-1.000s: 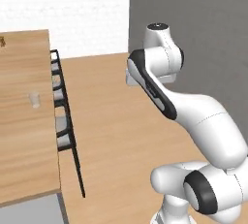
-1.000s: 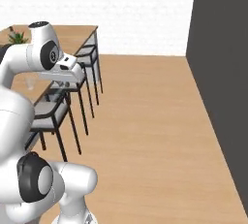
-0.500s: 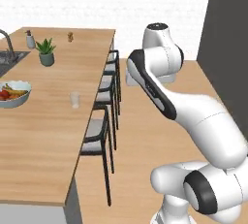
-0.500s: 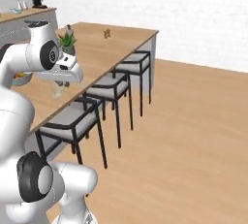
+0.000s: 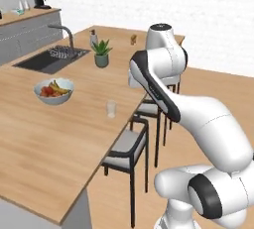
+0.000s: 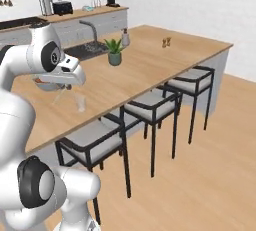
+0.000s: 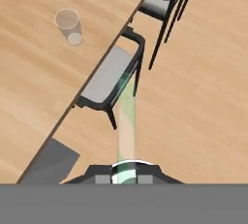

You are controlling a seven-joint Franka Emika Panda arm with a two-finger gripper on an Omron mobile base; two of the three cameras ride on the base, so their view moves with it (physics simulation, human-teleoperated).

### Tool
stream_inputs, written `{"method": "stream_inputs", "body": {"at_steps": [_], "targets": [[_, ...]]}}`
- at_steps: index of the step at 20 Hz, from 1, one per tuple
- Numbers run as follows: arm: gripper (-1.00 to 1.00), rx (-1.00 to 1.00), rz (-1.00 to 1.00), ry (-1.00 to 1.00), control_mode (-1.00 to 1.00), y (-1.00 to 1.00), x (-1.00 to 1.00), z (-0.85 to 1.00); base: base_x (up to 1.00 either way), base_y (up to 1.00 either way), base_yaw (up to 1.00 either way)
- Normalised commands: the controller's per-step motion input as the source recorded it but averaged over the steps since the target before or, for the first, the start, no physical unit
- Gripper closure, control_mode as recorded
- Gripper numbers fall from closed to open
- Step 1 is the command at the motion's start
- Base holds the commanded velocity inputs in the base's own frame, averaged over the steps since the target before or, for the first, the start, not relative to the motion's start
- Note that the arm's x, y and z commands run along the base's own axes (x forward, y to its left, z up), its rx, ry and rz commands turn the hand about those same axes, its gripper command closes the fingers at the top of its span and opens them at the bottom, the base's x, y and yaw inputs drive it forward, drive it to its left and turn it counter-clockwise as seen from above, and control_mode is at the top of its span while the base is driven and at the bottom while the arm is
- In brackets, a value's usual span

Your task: Take a straw from the drawer in front and place it inside the glass cup on the dining counter.

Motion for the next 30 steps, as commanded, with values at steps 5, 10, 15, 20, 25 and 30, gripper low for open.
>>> {"method": "stream_inputs", "body": {"at_steps": [5, 10, 15, 20, 25, 30], "targets": [[1.0, 0.0, 0.0, 0.0, 1.0, 0.0, 0.0, 0.0, 0.38, -0.58, 0.57], [1.0, 0.0, 0.0, 0.0, 1.0, 0.0, 0.0, 0.0, 0.27, -0.65, 0.56], [1.0, 0.0, 0.0, 0.0, 1.0, 0.0, 0.0, 0.0, 0.29, -0.71, 0.53], [1.0, 0.0, 0.0, 0.0, 1.0, 0.0, 0.0, 0.0, 0.26, -0.88, 0.48], [1.0, 0.0, 0.0, 0.0, 1.0, 0.0, 0.0, 0.0, 0.62, -0.52, 0.4], [1.0, 0.0, 0.0, 0.0, 1.0, 0.0, 0.0, 0.0, 1.0, 0.0, 0.29]]}}
